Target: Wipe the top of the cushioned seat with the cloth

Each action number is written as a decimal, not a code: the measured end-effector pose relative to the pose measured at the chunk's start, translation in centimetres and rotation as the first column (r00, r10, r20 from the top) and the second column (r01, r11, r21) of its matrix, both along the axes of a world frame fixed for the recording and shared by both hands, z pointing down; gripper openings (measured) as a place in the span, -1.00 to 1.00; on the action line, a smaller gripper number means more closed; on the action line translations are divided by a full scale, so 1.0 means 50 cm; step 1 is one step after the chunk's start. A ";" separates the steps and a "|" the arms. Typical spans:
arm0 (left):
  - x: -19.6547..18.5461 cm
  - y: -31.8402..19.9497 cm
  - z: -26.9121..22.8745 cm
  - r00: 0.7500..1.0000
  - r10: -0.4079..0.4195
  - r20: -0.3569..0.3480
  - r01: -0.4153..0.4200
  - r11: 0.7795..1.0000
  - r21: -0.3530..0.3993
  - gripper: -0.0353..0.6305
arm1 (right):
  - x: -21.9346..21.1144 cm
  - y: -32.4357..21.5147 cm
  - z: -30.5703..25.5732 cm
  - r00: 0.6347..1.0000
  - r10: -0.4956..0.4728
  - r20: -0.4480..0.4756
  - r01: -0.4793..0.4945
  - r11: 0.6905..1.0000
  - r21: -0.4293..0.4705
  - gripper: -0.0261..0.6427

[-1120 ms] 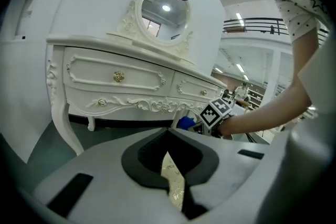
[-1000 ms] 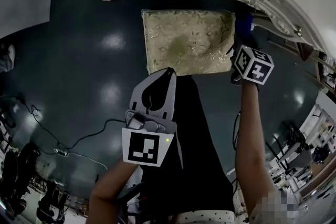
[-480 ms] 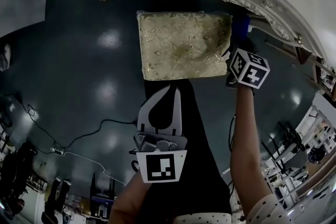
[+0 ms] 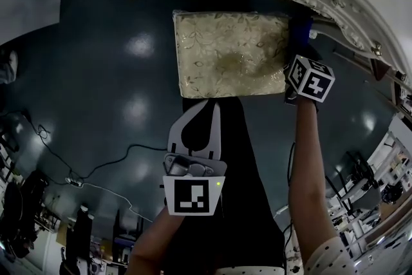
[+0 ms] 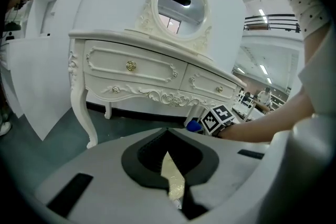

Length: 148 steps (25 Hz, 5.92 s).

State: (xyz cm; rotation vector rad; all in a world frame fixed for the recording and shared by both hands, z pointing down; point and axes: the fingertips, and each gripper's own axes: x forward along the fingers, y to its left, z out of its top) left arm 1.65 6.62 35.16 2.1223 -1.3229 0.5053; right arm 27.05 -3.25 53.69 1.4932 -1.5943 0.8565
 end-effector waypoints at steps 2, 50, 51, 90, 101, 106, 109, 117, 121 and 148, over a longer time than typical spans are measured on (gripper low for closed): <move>-0.006 -0.001 0.006 1.000 -0.013 -0.002 0.013 1.000 -0.015 -0.91 | -0.005 0.000 0.010 1.000 -0.001 -0.002 0.001 1.000 -0.003 -0.66; -0.123 -0.003 -0.028 0.974 -0.180 -0.139 0.177 0.984 -0.031 -0.91 | -0.337 -0.025 -0.008 0.989 -0.097 0.107 0.094 0.995 0.030 -0.67; -0.125 -0.002 -0.029 0.972 -0.185 -0.142 0.182 0.983 -0.033 -0.91 | -0.344 -0.026 -0.008 0.989 -0.101 0.109 0.098 0.995 0.032 -0.67; -0.231 0.042 -0.045 0.931 -0.329 -0.157 0.328 0.944 -0.035 -0.91 | -0.611 -0.009 -0.010 0.944 -0.253 0.210 0.245 0.967 0.065 -0.67; -0.250 0.046 -0.043 0.929 -0.337 -0.153 0.335 0.942 -0.038 -0.91 | -0.687 -0.002 -0.002 0.915 -0.336 0.225 0.329 0.942 0.069 -0.67; -0.252 0.047 -0.041 0.931 -0.335 -0.147 0.333 0.942 -0.041 -0.91 | -0.708 0.003 0.005 0.904 -0.353 0.241 0.349 0.935 0.061 -0.67; -0.248 0.045 -0.041 0.931 -0.332 -0.150 0.330 0.943 -0.041 -0.91 | -0.713 0.003 0.007 0.900 -0.367 0.234 0.363 0.930 0.060 -0.67; -0.236 0.047 -0.037 0.931 -0.330 -0.154 0.326 0.944 -0.052 -0.91 | -0.714 0.003 0.007 0.892 -0.372 0.257 0.369 0.927 0.059 -0.67; -0.223 0.041 -0.039 0.938 -0.313 -0.145 0.311 0.950 -0.043 -0.91 | -0.701 -0.007 -0.026 0.881 -0.338 0.332 0.328 0.941 0.088 -0.66; 0.029 0.003 -0.050 0.991 0.003 -0.132 -0.009 0.999 -0.045 -0.91 | 0.053 0.129 -0.013 0.992 0.080 0.095 -0.082 0.996 0.019 -0.67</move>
